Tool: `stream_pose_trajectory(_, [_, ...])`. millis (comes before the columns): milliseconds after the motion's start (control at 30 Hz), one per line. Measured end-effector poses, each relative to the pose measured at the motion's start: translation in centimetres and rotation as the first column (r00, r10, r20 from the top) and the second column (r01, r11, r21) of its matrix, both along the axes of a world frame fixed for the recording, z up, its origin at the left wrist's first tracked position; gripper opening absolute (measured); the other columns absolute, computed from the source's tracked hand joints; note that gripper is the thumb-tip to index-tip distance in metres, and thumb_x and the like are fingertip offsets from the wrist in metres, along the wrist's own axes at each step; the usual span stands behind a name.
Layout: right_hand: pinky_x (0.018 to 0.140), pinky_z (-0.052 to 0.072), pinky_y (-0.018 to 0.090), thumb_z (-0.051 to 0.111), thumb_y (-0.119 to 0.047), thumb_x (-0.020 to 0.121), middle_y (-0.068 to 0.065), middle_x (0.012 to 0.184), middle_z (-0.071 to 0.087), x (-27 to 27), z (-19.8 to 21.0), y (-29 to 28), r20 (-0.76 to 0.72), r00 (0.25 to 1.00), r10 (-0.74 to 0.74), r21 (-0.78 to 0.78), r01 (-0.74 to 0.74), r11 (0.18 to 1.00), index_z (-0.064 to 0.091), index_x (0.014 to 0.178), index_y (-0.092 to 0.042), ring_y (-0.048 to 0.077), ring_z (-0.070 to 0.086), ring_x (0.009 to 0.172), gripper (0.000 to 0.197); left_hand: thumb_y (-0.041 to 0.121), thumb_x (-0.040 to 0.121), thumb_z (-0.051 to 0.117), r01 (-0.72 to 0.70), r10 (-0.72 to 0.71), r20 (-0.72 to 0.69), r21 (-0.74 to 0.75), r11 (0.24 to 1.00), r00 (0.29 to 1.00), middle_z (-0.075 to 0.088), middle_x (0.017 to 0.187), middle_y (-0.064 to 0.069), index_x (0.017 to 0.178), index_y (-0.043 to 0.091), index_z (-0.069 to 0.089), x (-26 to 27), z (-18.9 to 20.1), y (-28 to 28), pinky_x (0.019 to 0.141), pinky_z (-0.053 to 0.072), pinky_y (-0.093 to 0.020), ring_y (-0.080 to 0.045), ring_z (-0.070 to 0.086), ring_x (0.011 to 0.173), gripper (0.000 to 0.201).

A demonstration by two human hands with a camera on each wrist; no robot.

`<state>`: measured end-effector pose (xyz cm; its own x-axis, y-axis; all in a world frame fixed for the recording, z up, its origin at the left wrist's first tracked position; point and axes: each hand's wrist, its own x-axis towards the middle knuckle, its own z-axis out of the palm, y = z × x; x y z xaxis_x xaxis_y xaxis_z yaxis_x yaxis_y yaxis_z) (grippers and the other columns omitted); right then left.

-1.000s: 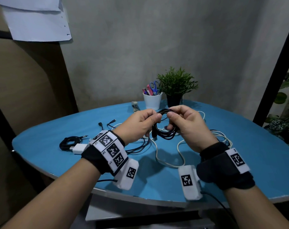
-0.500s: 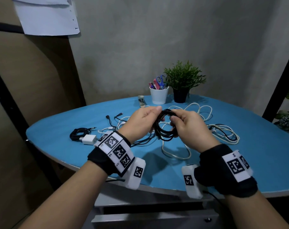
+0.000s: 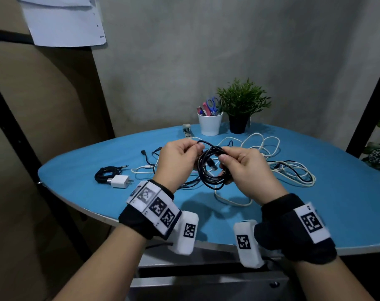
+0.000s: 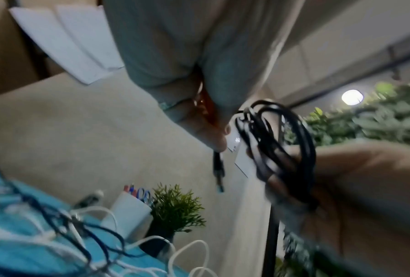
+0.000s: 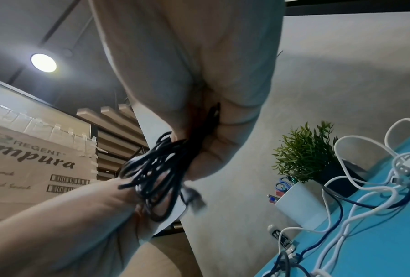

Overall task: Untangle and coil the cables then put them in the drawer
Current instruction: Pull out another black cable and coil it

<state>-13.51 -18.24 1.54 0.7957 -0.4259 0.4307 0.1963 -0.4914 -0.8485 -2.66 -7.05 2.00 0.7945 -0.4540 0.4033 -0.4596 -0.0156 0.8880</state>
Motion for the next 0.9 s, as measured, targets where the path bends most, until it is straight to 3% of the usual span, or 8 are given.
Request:
stream_pose_trajectory(167, [0.064, 0.055, 0.044, 0.052, -0.009, 0.092, -0.005, 0.067, 0.064, 0.6, -0.4, 0.2, -0.019, 0.998, -0.057, -0.096, 0.055, 0.994, 0.072, 0.091, -0.026, 0.024, 0.059, 0.062, 0.026, 0.013, 0.093, 0.053, 0.141, -0.182, -0.323, -0.147, 0.979, 0.929, 0.066, 0.056, 0.002, 0.075, 0.011, 0.065, -0.9, 0.0, 0.2, 0.049, 0.048, -0.017, -0.007, 0.06, 0.049, 0.021])
stream_pose_trajectory(300, [0.071, 0.054, 0.05, 0.052, -0.01, 0.091, 0.004, 0.074, 0.069, 1.2, -0.8, -0.1, 0.006, 0.991, -0.134, -0.111, 0.134, 0.985, 0.072, 0.094, -0.02, 0.028, 0.064, 0.07, 0.023, 0.026, 0.096, 0.048, 0.243, -0.338, -0.511, -0.246, 0.938, 0.79, 0.065, 0.066, 0.0, 0.083, 0.014, 0.063, -1.5, -0.3, 0.4, 0.059, 0.047, -0.023, -0.007, 0.061, 0.055, 0.023])
stream_pose_trajectory(367, [0.071, 0.054, 0.05, 0.052, -0.011, 0.09, 0.008, 0.073, 0.07, 1.3, -1.0, -0.1, 0.013, 0.984, -0.177, -0.12, 0.177, 0.977, 0.072, 0.093, -0.02, 0.028, 0.064, 0.068, 0.022, 0.03, 0.093, 0.053, 0.251, -0.358, -0.52, -0.266, 0.931, 0.775, 0.064, 0.068, 0.001, 0.086, 0.016, 0.06, -1.9, -0.4, 0.4, 0.06, 0.047, -0.022, -0.009, 0.061, 0.062, 0.017])
stream_pose_trajectory(467, [0.073, 0.055, 0.045, 0.051, -0.011, 0.091, 0.006, 0.07, 0.069, 1.4, -1.0, -0.1, 0.012, 0.979, -0.203, -0.122, 0.203, 0.972, 0.072, 0.093, -0.02, 0.023, 0.065, 0.067, 0.023, 0.012, 0.09, 0.057, 0.268, -0.363, -0.477, -0.258, 0.928, 0.8, 0.064, 0.06, 0.003, 0.086, 0.011, 0.055, -2.5, -0.6, 0.1, 0.056, 0.048, -0.018, -0.009, 0.062, 0.059, 0.005])
stream_pose_trajectory(600, [0.076, 0.056, 0.044, 0.049, -0.008, 0.093, -0.01, 0.059, 0.057, 1.6, -0.7, 0.4, 0.028, 0.986, -0.167, 0.011, 0.166, 0.986, 0.065, 0.084, -0.03, 0.019, 0.066, 0.063, 0.028, 0.007, 0.091, 0.054, 0.271, -0.295, -0.421, -0.117, 0.955, 0.858, 0.061, 0.061, 0.0, 0.075, 0.012, 0.05, -2.4, -0.9, 0.0, 0.06, 0.045, -0.018, -0.012, 0.061, 0.063, 0.017])
stream_pose_trajectory(667, [0.07, 0.055, 0.037, 0.046, -0.007, 0.094, -0.01, 0.061, 0.054, 1.7, -0.6, 0.4, 0.028, 0.988, -0.153, 0.041, 0.152, 0.988, 0.065, 0.094, -0.022, 0.02, 0.064, 0.061, 0.023, 0.007, 0.091, 0.053, 0.315, -0.312, -0.39, -0.056, 0.947, 0.866, 0.062, 0.066, 0.0, 0.075, 0.014, 0.05, -2.6, -0.8, 0.2, 0.061, 0.043, -0.016, -0.006, 0.06, 0.059, 0.017])
stream_pose_trajectory(800, [0.072, 0.048, 0.034, 0.044, -0.012, 0.096, -0.01, 0.07, 0.053, 1.9, -0.8, 0.3, 0.022, 0.987, -0.158, 0.005, 0.158, 0.987, 0.063, 0.103, -0.017, 0.023, 0.06, 0.074, 0.021, 0.015, 0.092, 0.055, 0.447, -0.387, -0.397, 0.067, 0.892, 0.832, 0.067, 0.073, 0.01, 0.071, 0.023, 0.063, -2.7, -0.9, 0.9, 0.072, 0.038, -0.021, -0.004, 0.059, 0.074, 0.024])
stream_pose_trajectory(900, [0.062, 0.045, 0.026, 0.043, -0.012, 0.097, -0.005, 0.071, 0.052, 1.8, -0.7, 0.2, -0.014, 0.994, -0.11, 0.091, 0.111, 0.99, 0.062, 0.106, -0.015, 0.011, 0.053, 0.061, 0.021, 0.01, 0.09, 0.057, 0.535, -0.471, -0.466, 0.007, 0.845, 0.749, 0.065, 0.08, 0.005, 0.068, 0.024, 0.07, -2.4, -1.0, 1.5, 0.076, 0.047, -0.029, -0.012, 0.059, 0.079, 0.029])
